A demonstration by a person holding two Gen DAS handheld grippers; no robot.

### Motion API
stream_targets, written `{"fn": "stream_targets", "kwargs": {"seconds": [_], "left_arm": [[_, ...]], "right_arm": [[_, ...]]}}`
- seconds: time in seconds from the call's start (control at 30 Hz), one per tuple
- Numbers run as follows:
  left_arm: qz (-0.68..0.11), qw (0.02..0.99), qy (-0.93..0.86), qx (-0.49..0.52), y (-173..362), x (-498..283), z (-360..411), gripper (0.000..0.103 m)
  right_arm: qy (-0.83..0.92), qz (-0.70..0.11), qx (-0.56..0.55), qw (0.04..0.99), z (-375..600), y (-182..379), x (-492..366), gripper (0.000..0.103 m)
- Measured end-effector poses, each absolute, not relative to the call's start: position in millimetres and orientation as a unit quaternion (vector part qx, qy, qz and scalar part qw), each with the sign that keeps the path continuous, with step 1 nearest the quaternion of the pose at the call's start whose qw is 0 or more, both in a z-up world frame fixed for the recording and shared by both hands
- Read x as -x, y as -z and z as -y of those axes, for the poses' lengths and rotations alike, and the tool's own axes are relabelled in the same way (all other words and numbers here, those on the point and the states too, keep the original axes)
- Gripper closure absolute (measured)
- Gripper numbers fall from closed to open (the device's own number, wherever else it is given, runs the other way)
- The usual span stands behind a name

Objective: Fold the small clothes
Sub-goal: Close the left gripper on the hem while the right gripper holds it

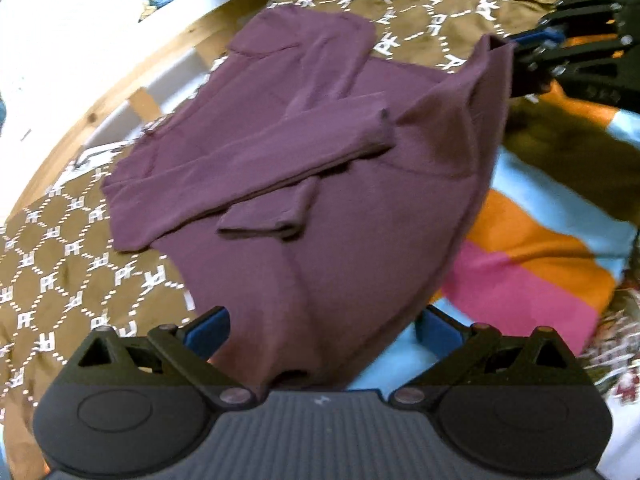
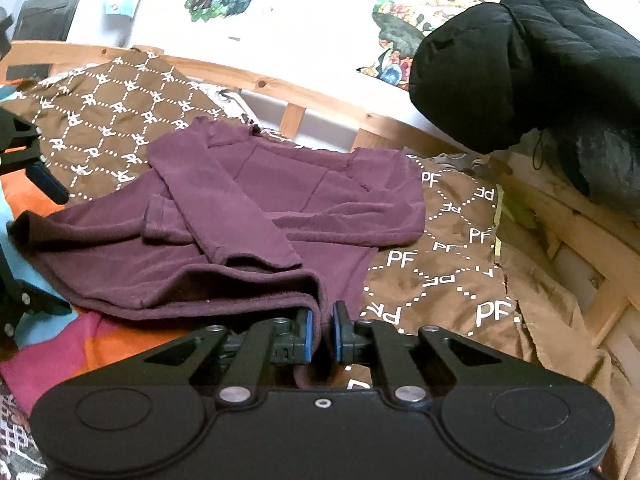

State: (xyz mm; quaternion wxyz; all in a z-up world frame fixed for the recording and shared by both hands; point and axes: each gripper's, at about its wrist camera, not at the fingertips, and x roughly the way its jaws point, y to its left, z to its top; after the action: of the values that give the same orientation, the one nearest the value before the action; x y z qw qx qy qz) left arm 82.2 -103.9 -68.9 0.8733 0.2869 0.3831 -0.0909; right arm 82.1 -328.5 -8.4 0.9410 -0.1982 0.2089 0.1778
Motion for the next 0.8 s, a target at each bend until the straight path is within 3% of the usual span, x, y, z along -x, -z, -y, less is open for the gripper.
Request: {"fn": "stream_targets", "kwargs": {"seconds": [0.23, 0.4, 0.5, 0.6, 0.73, 0.8], "left_arm": [[-0.362, 0.873, 0.081, -0.317, 69.7, -69.2, 91.1, 0.002], [-0.342, 0.871, 0.073, -0.346, 70.8, -55.5, 86.0, 0.010], [-0.329, 0.868, 0.068, -0.367, 72.8, -47.8, 86.9, 0.025], [-0.324, 0.863, 0.065, -0.381, 75.3, -43.8, 87.0, 0.046], [-0.331, 0.859, 0.044, -0.387, 80.4, -48.8, 81.9, 0.081], [-0.336, 0.862, 0.034, -0.378, 79.7, -50.9, 76.8, 0.091]], "right_arm": [[-0.153, -0.198, 0.170, 0.953, 339.6, 0.6, -88.4, 0.094], [-0.144, -0.200, 0.154, 0.957, 344.0, -0.2, -92.9, 0.094], [-0.144, -0.199, 0.154, 0.957, 343.8, 0.4, -93.5, 0.094], [-0.143, -0.199, 0.154, 0.957, 343.0, 0.5, -92.9, 0.094], [-0.141, -0.197, 0.154, 0.958, 342.0, -0.3, -92.6, 0.094], [-0.139, -0.196, 0.155, 0.958, 341.9, -0.2, -92.6, 0.094]]}}
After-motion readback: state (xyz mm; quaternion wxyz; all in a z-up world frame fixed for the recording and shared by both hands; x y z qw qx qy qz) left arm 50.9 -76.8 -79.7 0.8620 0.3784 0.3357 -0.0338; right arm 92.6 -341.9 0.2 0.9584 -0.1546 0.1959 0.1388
